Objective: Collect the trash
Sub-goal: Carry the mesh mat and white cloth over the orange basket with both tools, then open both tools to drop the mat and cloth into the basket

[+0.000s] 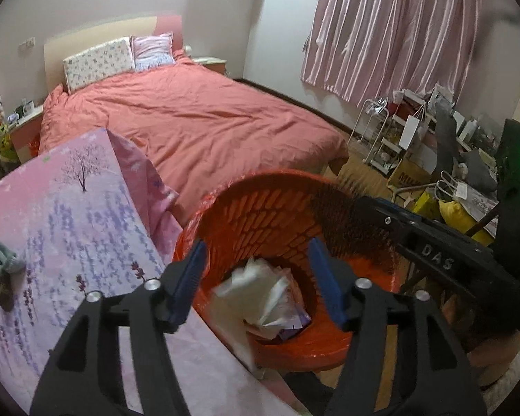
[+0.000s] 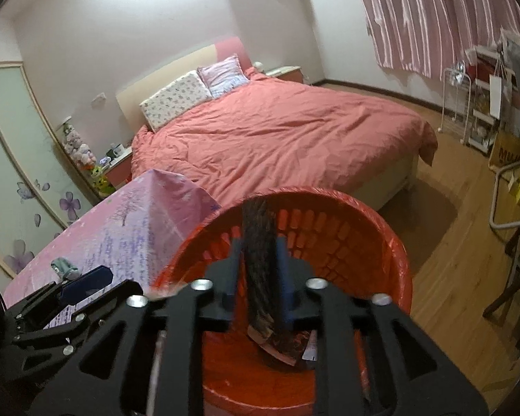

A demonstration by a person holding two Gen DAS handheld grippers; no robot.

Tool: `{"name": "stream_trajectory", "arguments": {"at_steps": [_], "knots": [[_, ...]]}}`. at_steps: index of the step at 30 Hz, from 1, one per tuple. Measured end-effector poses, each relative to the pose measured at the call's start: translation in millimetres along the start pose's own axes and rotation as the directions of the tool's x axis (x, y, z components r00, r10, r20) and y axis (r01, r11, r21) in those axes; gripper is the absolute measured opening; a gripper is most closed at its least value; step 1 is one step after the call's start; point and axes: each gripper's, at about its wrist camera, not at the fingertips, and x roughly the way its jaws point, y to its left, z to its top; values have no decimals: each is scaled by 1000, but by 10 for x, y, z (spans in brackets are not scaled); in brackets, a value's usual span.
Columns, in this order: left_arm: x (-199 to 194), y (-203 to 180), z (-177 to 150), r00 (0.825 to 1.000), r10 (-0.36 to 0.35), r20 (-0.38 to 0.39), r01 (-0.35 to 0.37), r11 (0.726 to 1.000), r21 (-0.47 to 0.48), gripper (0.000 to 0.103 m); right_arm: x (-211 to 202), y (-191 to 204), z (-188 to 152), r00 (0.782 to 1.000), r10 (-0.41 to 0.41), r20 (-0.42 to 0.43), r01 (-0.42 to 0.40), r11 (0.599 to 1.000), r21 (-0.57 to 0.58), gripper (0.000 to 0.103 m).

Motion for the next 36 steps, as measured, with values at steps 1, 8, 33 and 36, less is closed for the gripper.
{"name": "stream_trajectory", "arguments": {"at_steps": [1, 8, 33, 36], "knots": [[25, -5, 5, 1000, 1, -3, -1, 1000, -2, 65, 17, -29, -12, 1000, -1, -4, 1, 1000, 6, 31], [35, 201, -90, 998, 64, -10, -64, 998, -8, 78, -16, 46, -103, 999, -49, 16, 50, 998, -50, 65], [-1061, 2565, -664, 894, 446, -46, -432, 829, -356, 88, 165, 1202, -404, 995, 71, -70, -87, 960, -267, 87], [-1193, 2672, -782, 878, 476, -50, -463, 816, -346, 88, 261, 1480, -428, 987, 120, -102, -145, 945, -293, 85]]}}
